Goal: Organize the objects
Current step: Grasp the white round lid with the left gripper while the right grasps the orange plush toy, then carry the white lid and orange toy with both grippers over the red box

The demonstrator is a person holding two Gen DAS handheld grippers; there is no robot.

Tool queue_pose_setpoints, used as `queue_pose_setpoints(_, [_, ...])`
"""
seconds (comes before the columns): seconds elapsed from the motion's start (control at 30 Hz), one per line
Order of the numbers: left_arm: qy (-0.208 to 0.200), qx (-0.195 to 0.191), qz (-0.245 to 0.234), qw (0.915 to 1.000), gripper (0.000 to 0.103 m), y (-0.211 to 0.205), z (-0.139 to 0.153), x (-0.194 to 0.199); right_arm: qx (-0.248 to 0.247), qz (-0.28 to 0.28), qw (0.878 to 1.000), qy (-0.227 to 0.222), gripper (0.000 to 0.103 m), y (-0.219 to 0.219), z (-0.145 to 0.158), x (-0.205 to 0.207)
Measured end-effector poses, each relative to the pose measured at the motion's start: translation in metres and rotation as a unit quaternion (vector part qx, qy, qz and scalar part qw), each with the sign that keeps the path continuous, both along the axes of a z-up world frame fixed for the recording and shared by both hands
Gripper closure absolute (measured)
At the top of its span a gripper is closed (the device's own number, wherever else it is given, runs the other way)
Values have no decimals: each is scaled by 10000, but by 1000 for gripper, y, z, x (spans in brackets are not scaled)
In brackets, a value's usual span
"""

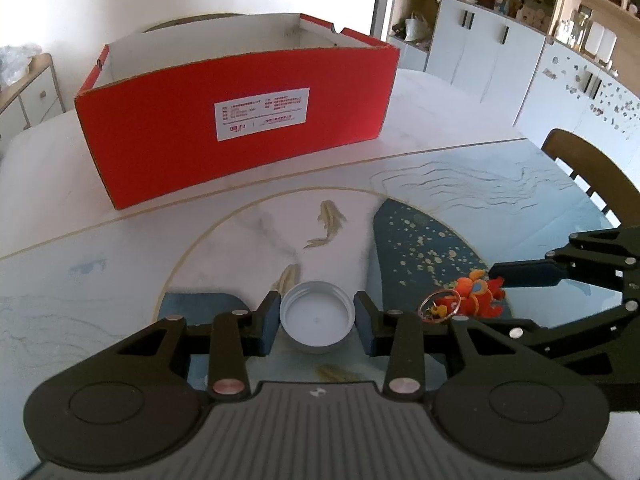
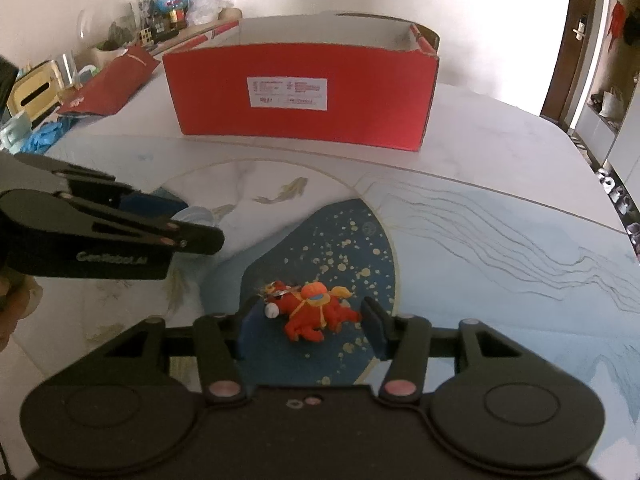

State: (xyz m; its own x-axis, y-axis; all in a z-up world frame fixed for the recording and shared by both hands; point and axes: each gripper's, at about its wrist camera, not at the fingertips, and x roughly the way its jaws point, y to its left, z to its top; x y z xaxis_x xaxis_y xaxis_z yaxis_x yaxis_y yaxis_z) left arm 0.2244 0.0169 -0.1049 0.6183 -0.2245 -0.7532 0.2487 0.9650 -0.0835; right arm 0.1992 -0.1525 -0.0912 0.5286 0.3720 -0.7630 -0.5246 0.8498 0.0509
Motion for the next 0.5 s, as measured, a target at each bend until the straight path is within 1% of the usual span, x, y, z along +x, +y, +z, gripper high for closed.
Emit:
queue_pose_setpoints(0.17, [-9,-143,-51,9999,65,5,11,-10,245,-122,9996,17,51,-7,12,-4])
queue_pose_setpoints(0.37, [-33,-257,-134,9996,65,8,30,-18,398,-118,9991,-109,52,-10,39,-6])
queue_pose_setpoints(0.5, [-198,-342,-178,9991,65,10,48,-24,540,-107,9983,-168,51,-13,60,-6])
